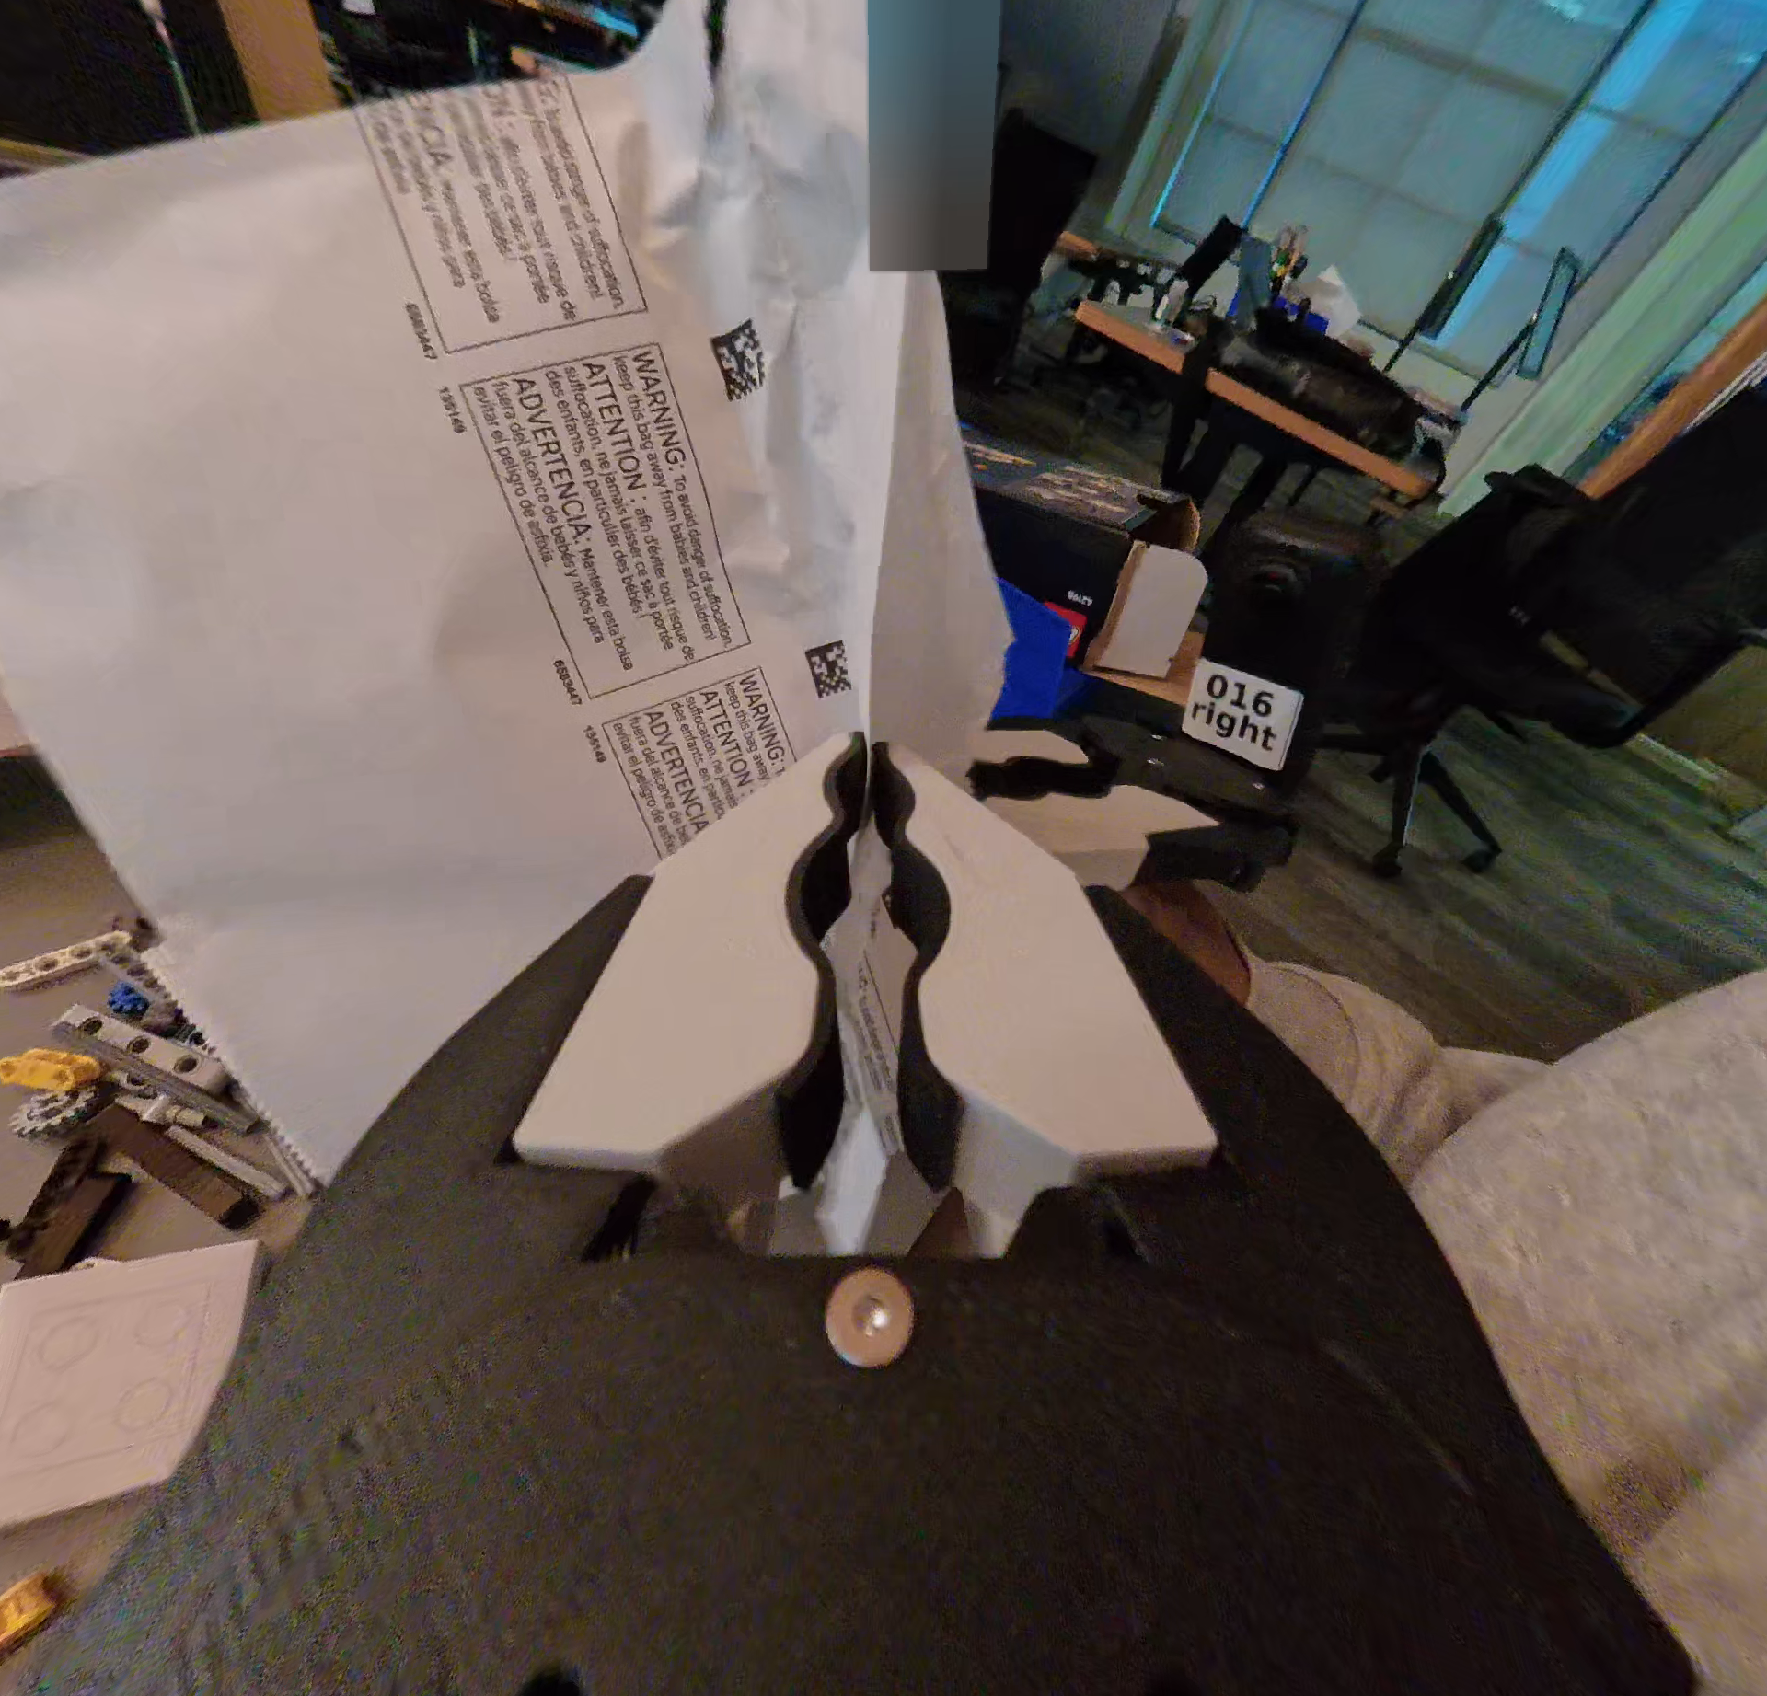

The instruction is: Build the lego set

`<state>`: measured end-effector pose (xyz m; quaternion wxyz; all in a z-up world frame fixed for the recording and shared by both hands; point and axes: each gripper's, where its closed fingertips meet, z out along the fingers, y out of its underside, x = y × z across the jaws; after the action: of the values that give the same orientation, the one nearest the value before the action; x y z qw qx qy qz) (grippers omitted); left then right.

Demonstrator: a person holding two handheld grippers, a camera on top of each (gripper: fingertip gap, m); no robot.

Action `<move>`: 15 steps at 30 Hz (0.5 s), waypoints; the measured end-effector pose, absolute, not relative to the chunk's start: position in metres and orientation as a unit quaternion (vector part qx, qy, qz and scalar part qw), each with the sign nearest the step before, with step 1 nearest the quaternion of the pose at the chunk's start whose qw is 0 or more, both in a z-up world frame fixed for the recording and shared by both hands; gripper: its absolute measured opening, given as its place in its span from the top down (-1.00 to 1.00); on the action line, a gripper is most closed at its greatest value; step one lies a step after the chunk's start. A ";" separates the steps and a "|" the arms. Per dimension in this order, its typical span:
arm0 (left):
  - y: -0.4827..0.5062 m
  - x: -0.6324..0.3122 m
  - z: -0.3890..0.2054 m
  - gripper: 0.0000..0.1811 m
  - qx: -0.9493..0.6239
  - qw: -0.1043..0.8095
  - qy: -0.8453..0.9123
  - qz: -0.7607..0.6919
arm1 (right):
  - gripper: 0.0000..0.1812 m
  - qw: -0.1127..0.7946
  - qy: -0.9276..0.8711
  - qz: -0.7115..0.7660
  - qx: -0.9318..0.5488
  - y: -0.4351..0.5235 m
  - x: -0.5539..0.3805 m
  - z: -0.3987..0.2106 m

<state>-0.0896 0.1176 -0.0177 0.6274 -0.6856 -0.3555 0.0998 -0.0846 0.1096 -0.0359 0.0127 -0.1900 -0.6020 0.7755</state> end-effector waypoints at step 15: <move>0.112 -0.074 -0.022 1.00 -0.722 0.573 -0.327 0.209 | 0.62 0.124 -0.615 0.752 -0.199 0.113 -0.081 -0.010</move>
<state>-0.0739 0.1118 -0.0223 0.5729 -0.7217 -0.3271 0.2094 -0.0813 0.1133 -0.0103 0.1242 -0.1993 -0.6154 0.7524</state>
